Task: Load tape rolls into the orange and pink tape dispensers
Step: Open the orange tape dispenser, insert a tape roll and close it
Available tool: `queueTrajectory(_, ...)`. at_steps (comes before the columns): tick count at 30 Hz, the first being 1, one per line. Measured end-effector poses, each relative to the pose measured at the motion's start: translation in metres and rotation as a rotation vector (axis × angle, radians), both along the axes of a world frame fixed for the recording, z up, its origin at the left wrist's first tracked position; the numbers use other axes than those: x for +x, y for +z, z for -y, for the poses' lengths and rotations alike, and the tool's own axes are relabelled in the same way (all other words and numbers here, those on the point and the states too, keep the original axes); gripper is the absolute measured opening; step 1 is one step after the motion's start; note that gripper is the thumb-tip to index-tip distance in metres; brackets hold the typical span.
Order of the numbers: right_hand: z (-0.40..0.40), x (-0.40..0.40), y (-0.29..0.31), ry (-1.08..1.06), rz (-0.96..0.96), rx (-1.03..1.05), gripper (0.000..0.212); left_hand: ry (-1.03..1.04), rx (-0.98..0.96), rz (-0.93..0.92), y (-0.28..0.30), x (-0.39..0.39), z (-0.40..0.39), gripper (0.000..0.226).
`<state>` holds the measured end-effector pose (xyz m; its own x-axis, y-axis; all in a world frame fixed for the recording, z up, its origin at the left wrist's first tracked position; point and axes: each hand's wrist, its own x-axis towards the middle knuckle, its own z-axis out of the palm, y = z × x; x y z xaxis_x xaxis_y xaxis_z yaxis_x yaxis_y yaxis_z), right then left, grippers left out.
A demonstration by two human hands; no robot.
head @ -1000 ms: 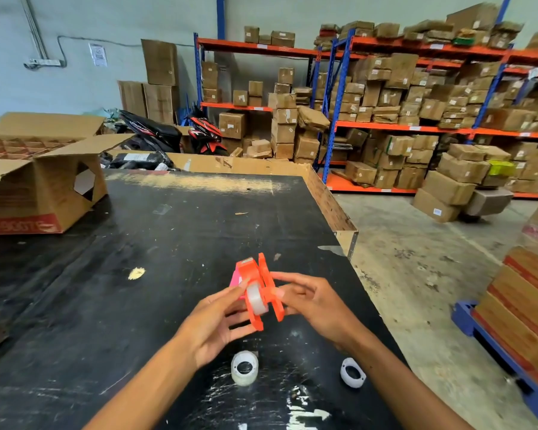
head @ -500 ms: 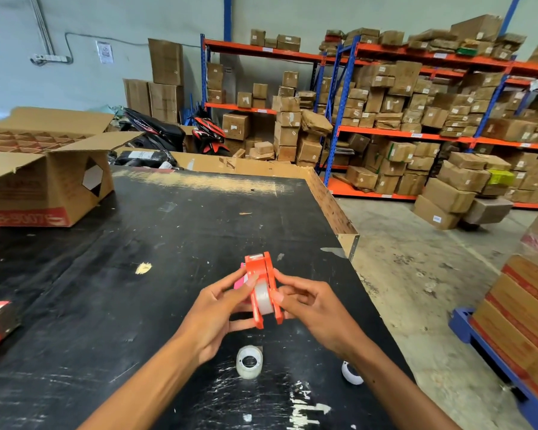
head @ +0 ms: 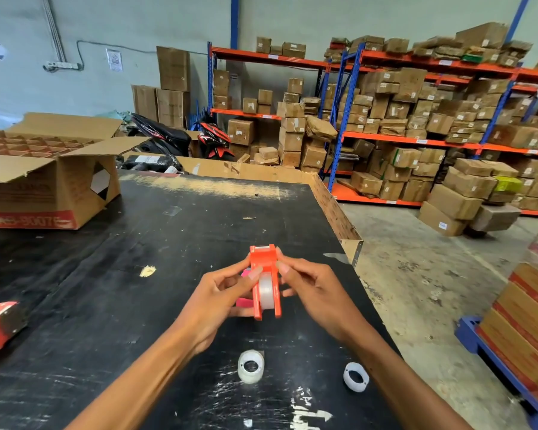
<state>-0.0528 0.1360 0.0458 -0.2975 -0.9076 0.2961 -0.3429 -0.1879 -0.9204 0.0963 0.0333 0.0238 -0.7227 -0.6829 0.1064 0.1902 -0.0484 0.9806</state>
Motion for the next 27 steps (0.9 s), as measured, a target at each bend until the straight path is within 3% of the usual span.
queueTrajectory(4,0.003,0.004,-0.002,-0.005,-0.032,0.020,0.022,0.013,-0.001,0.036,-0.002,-0.003,-0.002,0.032)
queueTrajectory(9,0.007,0.004,-0.006,-0.213,-0.025,-0.029,0.026,0.053,0.017,0.034,-0.002,-0.007,-0.003,0.034)
queueTrajectory(16,0.002,0.002,0.003,-0.070,-0.248,0.162,0.039,0.066,0.011,0.042,-0.005,-0.006,-0.002,0.039)
queueTrajectory(23,0.002,0.002,0.014,-0.057,-0.271,0.096,0.011,0.066,-0.003,0.064,-0.006,-0.008,-0.004,0.044)
queueTrajectory(27,0.004,0.003,0.020,-0.065,-0.264,0.054,0.010,0.034,0.002,0.070,-0.006,-0.006,-0.006,0.041)
